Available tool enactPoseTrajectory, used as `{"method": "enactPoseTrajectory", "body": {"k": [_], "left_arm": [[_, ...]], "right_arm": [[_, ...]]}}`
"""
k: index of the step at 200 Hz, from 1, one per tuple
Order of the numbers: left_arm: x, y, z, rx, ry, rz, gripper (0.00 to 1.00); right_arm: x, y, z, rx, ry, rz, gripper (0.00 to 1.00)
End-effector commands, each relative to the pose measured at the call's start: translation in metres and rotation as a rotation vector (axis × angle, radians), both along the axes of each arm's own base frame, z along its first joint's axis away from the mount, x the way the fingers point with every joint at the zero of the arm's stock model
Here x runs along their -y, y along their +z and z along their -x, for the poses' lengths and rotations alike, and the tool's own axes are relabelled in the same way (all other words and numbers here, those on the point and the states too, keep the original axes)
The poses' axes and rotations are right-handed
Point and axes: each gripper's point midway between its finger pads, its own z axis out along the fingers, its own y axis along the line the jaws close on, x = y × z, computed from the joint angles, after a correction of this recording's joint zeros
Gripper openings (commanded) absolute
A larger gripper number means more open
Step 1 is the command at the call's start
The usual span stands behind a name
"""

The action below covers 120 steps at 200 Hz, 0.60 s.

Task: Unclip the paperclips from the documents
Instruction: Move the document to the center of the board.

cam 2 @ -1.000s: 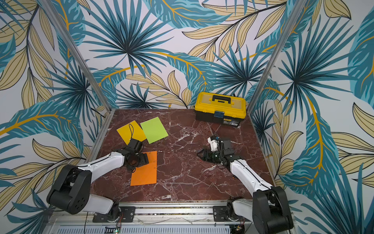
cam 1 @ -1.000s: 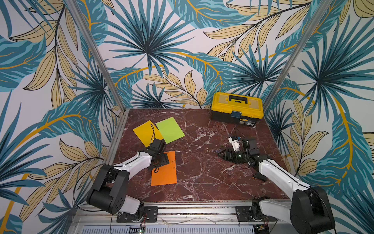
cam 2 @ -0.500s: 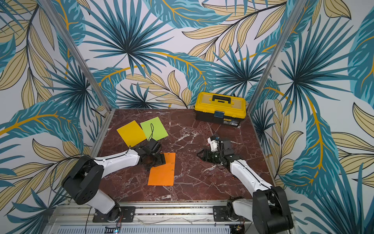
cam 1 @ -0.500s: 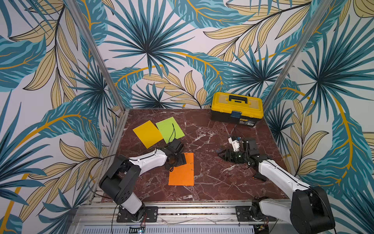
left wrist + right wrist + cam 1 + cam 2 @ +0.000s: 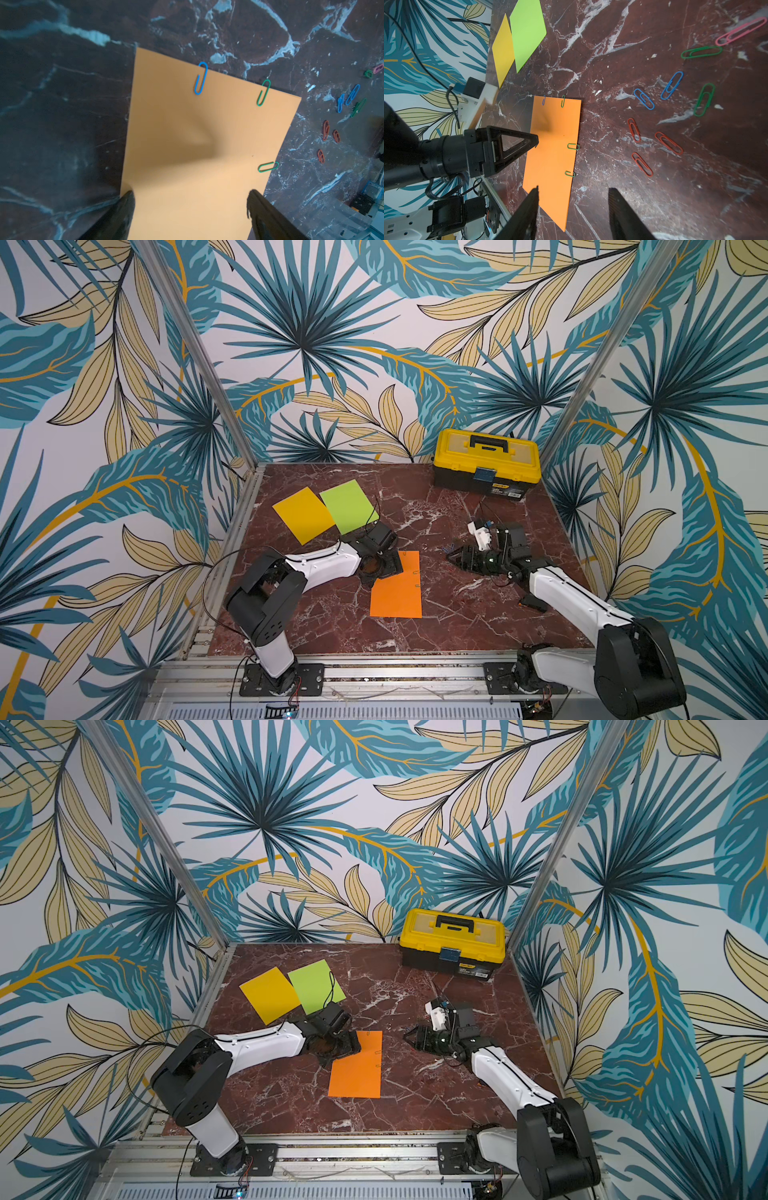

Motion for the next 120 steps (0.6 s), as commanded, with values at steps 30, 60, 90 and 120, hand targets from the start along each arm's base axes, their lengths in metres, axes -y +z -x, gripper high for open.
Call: {"method": "enactPoseTrajectory", "body": {"k": [30, 60, 90, 120], "left_arm": [[-0.013, 0.034, -0.003, 0.11, -0.037, -0.027, 0.86], [-0.03, 0.025, -0.01, 0.118, -0.041, -0.015, 0.81], [-0.034, 0.025, -0.023, 0.17, -0.094, 0.032, 0.75], [-0.028, 0.028, -0.034, 0.206, -0.184, 0.021, 0.7]], "right_arm": [[-0.025, -0.015, -0.009, -0.031, 0.066, -0.006, 0.55], [-0.042, -0.024, -0.016, -0.049, 0.091, 0.006, 0.55], [-0.058, -0.034, -0.022, -0.074, 0.115, 0.033, 0.54], [-0.064, -0.047, -0.028, -0.107, 0.107, 0.085, 0.54]]}}
